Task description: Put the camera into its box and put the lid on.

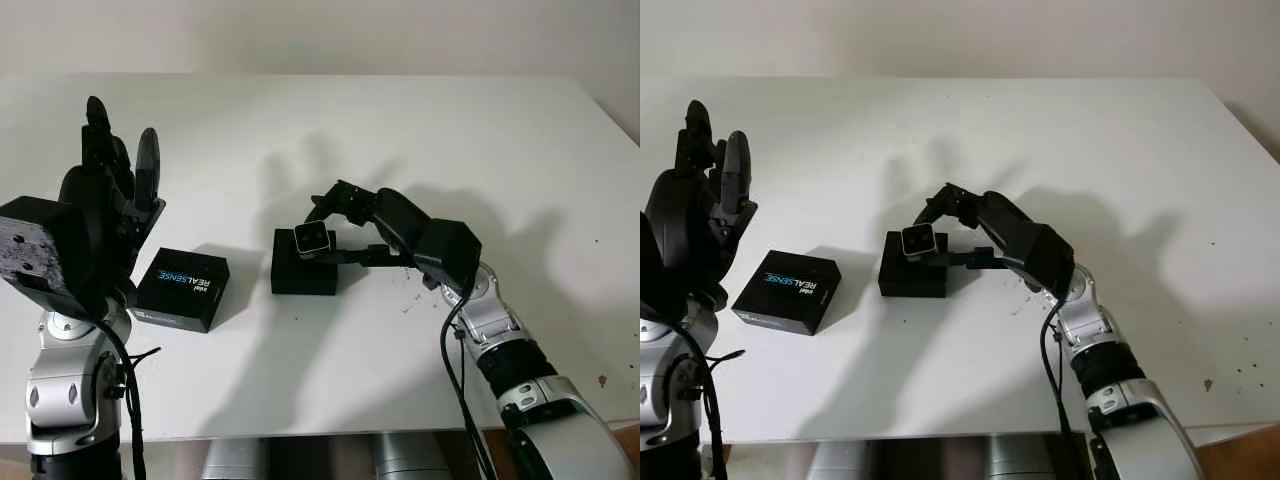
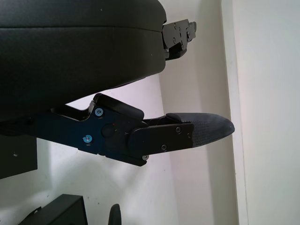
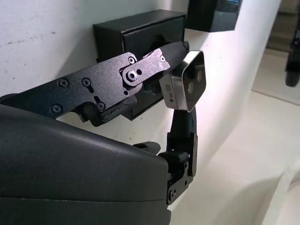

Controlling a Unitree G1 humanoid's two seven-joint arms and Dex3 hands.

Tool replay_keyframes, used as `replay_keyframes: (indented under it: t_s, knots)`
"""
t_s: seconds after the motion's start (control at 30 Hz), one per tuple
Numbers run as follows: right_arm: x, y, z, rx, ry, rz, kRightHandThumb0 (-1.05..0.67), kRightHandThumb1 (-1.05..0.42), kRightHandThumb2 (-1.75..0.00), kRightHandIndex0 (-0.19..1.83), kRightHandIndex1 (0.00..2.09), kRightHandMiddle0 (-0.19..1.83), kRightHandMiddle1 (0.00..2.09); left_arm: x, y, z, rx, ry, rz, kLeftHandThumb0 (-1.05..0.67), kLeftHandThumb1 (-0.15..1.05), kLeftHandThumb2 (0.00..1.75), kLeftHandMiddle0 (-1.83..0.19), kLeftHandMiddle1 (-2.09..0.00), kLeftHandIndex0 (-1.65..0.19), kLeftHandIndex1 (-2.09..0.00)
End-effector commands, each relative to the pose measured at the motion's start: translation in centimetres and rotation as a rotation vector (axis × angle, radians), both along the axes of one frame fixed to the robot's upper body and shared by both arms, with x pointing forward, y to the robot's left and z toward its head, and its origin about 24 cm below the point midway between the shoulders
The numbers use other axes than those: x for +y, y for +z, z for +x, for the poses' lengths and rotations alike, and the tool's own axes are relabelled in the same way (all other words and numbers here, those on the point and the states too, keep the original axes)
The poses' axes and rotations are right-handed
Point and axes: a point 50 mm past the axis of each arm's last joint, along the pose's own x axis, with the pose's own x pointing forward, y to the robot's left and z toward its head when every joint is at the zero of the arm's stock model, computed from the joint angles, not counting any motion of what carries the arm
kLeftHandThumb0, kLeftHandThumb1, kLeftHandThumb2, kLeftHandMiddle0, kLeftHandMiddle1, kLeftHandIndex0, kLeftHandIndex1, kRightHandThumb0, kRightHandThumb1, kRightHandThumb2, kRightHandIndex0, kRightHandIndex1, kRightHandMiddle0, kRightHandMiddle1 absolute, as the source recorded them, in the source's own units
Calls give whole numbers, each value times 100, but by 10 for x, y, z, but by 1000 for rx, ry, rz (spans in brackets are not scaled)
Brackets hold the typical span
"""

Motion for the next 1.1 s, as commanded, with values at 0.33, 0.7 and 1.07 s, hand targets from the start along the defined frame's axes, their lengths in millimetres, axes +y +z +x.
replay_keyframes:
  t_s: [0.33, 0.7, 1.07]
  knots:
    - [6, 4, -10, 23, -109, 134, -47, -95, -6, 30, 4, 33, 161, 0, 1, -1, -9, 0, -4, -71, 105, 50, 19, 0, 19, 0]
    - [9, -3, -15, 47, -128, 120, -45, -96, -6, 29, 4, 29, 164, 0, 2, -1, -9, 0, -6, -72, 105, 50, 19, -1, 19, 0]
    - [13, -11, -16, 57, -111, 104, -44, -94, -5, 21, 2, 30, 162, -2, 2, -1, -11, -4, -5, -73, 105, 50, 19, -1, 19, 0]
